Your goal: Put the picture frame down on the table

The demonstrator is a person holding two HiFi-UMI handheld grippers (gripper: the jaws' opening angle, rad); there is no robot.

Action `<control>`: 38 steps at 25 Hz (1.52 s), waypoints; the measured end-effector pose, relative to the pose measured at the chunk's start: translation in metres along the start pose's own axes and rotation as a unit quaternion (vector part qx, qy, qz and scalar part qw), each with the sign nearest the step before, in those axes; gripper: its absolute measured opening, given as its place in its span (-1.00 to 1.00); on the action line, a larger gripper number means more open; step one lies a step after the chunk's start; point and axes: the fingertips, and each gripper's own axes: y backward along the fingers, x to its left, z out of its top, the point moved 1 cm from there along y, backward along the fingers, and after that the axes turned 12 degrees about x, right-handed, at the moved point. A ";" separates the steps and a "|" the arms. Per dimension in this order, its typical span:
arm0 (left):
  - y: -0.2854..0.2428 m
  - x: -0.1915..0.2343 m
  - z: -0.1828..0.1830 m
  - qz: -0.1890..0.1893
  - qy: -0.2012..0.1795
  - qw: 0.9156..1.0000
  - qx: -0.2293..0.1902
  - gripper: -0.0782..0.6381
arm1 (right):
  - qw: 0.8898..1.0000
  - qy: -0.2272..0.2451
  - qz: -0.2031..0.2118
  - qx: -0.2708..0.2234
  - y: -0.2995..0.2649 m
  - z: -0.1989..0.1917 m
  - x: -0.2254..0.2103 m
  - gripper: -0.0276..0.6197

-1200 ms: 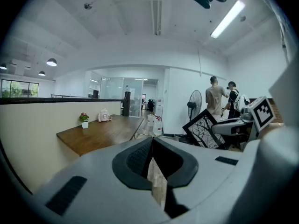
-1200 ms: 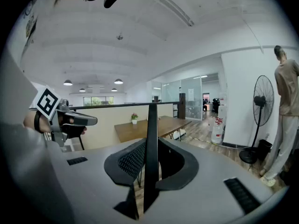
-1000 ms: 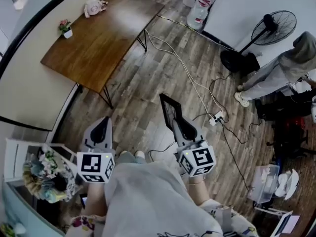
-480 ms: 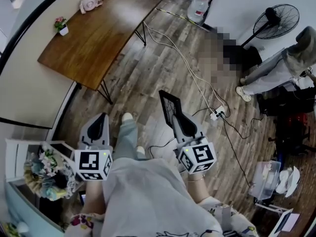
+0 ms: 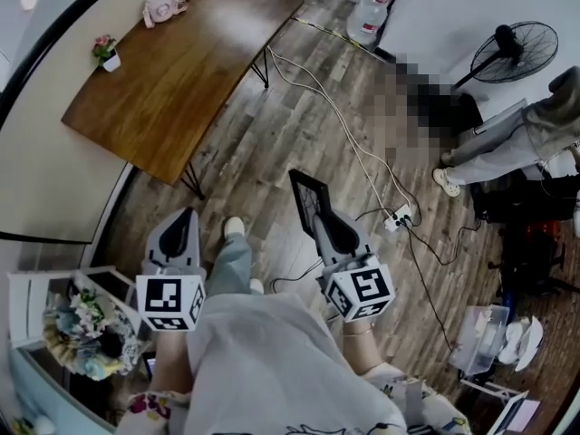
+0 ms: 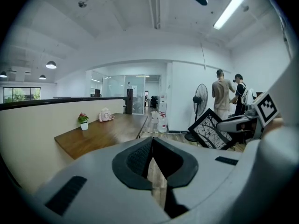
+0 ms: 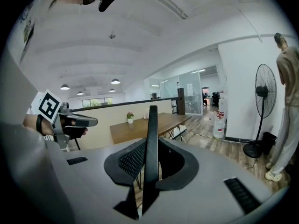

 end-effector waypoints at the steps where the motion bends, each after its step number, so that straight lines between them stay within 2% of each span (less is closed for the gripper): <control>1: -0.008 0.005 0.004 -0.001 0.002 1.000 0.000 -0.77 | 1.000 0.001 0.000 0.002 -0.009 0.005 -0.002 -0.73; 11: -0.088 0.073 0.062 -0.005 0.006 1.000 -0.002 -0.77 | 1.000 0.014 0.010 0.010 -0.104 0.069 -0.011 -0.73; 19: -0.129 0.124 0.092 0.002 0.014 1.000 -0.008 -0.77 | 1.000 0.017 0.016 0.010 -0.161 0.105 -0.013 -0.73; 28: -0.155 0.170 0.103 0.002 0.022 1.000 -0.010 -0.77 | 0.999 0.019 0.022 0.014 -0.215 0.127 -0.001 -0.73; 38: -0.151 0.191 0.093 0.021 0.045 0.999 -0.006 -0.77 | 0.999 0.026 0.031 0.019 -0.235 0.137 0.010 -0.73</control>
